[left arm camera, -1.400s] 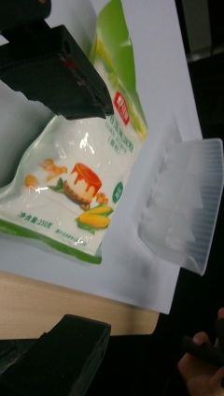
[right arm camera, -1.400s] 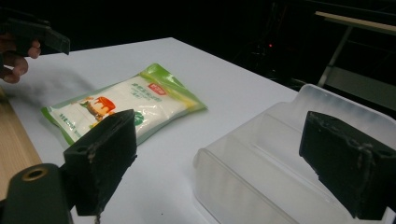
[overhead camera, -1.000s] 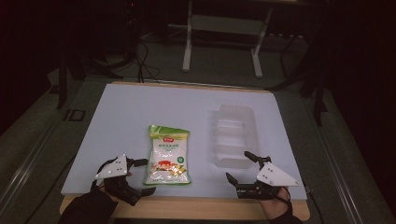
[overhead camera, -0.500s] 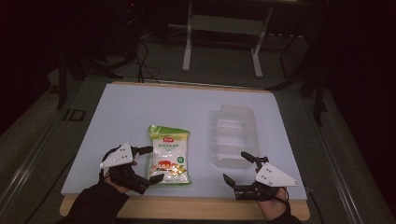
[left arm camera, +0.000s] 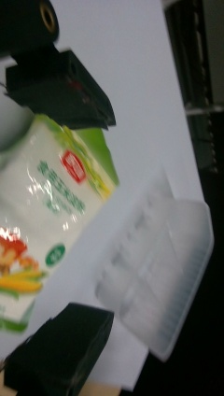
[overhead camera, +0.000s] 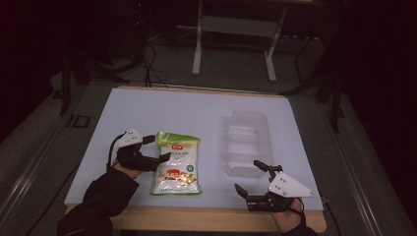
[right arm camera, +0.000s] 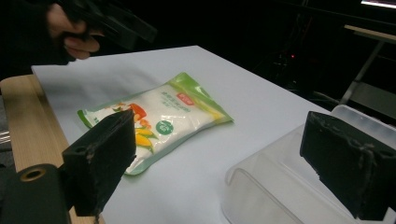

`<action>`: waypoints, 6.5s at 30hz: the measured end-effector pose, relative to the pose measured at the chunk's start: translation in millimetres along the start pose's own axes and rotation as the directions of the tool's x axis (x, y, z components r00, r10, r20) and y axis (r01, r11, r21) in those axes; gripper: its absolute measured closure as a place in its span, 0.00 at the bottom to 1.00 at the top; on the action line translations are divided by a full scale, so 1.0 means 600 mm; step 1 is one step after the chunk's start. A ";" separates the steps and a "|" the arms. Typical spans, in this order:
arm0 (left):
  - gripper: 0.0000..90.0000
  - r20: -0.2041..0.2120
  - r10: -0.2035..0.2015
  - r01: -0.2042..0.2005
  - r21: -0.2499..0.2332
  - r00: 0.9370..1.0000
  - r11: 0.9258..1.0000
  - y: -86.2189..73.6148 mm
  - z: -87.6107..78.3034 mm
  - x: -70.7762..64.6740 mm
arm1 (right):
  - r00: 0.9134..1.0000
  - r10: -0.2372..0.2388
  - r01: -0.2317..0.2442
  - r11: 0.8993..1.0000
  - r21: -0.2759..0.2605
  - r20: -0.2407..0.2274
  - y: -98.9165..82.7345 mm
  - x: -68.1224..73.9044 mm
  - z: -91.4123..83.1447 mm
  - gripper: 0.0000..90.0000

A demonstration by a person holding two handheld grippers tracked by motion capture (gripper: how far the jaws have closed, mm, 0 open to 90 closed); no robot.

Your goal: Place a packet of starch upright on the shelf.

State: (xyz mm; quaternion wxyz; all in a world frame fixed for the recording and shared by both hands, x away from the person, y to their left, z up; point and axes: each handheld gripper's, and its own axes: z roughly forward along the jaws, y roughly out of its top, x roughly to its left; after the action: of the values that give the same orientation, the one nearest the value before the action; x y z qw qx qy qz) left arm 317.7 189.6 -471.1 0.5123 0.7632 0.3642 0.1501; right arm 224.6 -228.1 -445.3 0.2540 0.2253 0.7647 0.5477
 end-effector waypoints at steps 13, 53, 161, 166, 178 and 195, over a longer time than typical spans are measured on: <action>0.16 -0.084 -0.166 0.178 0.171 0.983 0.969 -0.052 0.063 0.049 | 1.000 -0.005 0.006 1.000 0.023 -0.026 -0.002 0.003 0.005 0.12; 0.90 0.022 -0.133 0.124 0.234 0.991 0.964 -0.030 0.095 0.006 | 0.999 0.023 -0.021 0.999 0.034 -0.045 -0.006 -0.004 0.010 0.12; 0.38 0.407 0.182 -0.026 -0.360 0.895 0.932 0.042 -0.038 -0.079 | 0.866 -0.058 0.100 0.993 0.059 -0.497 0.216 -0.087 0.111 0.94; 0.16 0.376 0.129 -0.004 -0.316 0.918 0.949 0.027 -0.044 -0.064 | 0.867 -0.098 0.126 0.992 0.025 -0.489 0.230 -0.113 0.100 0.94; 0.02 0.285 0.011 0.038 -0.164 0.958 0.986 -0.033 -0.050 -0.021 | 0.910 -0.163 0.176 0.984 -0.001 -0.380 0.243 -0.200 0.056 0.94; 0.01 0.264 -0.040 0.085 -0.160 0.964 0.983 -0.053 -0.047 0.001 | 0.945 -0.072 0.111 0.988 0.104 -0.318 0.203 -0.309 0.043 0.94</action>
State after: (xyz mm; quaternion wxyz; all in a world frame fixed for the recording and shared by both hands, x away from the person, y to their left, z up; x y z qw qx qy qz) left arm 288.2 215.6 -487.6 0.6233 0.7178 0.3037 0.0633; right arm 391.6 -288.4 -310.0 0.1406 0.1147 0.8365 0.5170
